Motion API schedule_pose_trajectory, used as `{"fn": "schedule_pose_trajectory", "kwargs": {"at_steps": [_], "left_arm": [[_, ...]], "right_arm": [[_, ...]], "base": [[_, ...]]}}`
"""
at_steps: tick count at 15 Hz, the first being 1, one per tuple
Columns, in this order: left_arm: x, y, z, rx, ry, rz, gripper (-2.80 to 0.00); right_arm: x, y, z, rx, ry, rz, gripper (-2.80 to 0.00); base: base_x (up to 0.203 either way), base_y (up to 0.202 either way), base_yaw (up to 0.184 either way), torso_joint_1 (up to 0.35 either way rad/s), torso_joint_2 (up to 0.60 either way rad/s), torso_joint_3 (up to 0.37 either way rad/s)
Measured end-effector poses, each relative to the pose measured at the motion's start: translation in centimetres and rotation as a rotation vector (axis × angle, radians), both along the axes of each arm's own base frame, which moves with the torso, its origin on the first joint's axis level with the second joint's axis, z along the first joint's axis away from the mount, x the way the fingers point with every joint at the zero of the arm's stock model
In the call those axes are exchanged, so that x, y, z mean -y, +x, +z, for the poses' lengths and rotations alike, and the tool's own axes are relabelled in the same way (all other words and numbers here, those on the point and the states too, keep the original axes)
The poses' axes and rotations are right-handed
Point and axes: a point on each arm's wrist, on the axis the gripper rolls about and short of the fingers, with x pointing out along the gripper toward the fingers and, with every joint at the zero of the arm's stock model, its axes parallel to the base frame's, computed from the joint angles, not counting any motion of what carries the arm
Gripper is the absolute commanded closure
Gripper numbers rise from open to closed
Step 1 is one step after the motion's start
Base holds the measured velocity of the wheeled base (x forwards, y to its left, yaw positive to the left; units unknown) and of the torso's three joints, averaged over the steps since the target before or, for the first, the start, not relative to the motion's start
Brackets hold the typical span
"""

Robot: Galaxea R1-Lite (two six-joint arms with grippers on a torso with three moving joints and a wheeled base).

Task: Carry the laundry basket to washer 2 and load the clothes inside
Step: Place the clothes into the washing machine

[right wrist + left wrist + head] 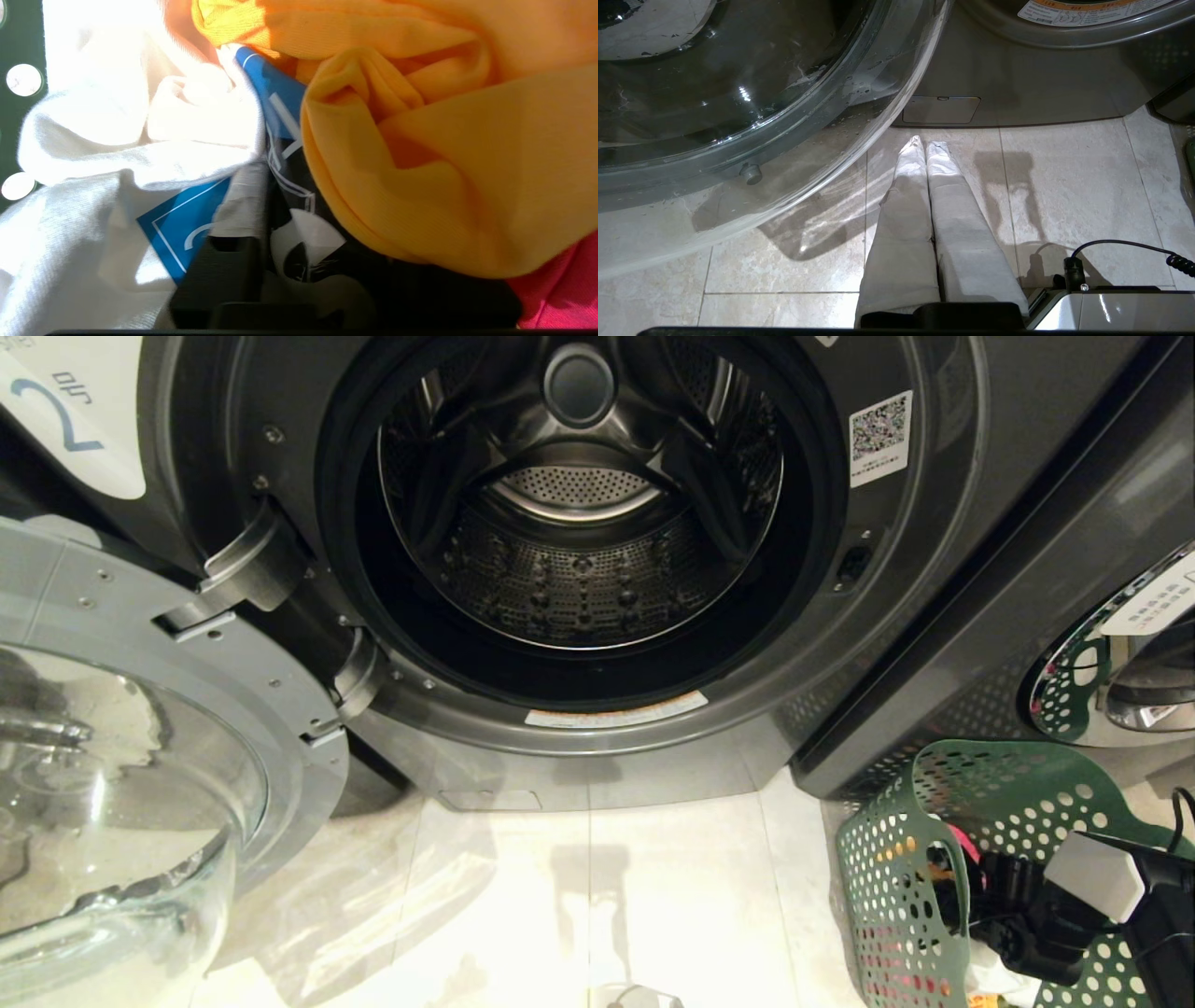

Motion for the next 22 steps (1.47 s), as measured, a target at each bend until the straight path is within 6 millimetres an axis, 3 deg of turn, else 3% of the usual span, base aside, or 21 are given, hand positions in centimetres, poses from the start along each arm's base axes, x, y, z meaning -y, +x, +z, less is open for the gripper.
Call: {"fn": "schedule_pose_trajectory", "kwargs": {"at_steps": [5,9,15,22], "left_arm": [[0.0,0.0,0.0,0.0,0.0,0.0,0.0],[0.0,0.0,0.0,0.0,0.0,0.0,0.0],[0.0,0.0,0.0,0.0,0.0,0.0,0.0],[0.0,0.0,0.0,0.0,0.0,0.0,0.0]], "right_arm": [[0.2,-0.2,1.6,-0.029,0.008,-0.014,0.0],[0.6,-1.9,4.8,-0.13,0.045,-0.03,0.0],[-0.5,-7.7,12.5,-0.19,0.044,0.002,0.0],[-3.6,-17.0,23.2,-0.117,0.009,-0.047,0.0]], "base": [[0.0,0.0,0.0,0.0,0.0,0.0],[0.0,0.0,0.0,0.0,0.0,0.0],[0.0,0.0,0.0,0.0,0.0,0.0],[0.0,0.0,0.0,0.0,0.0,0.0]]}}
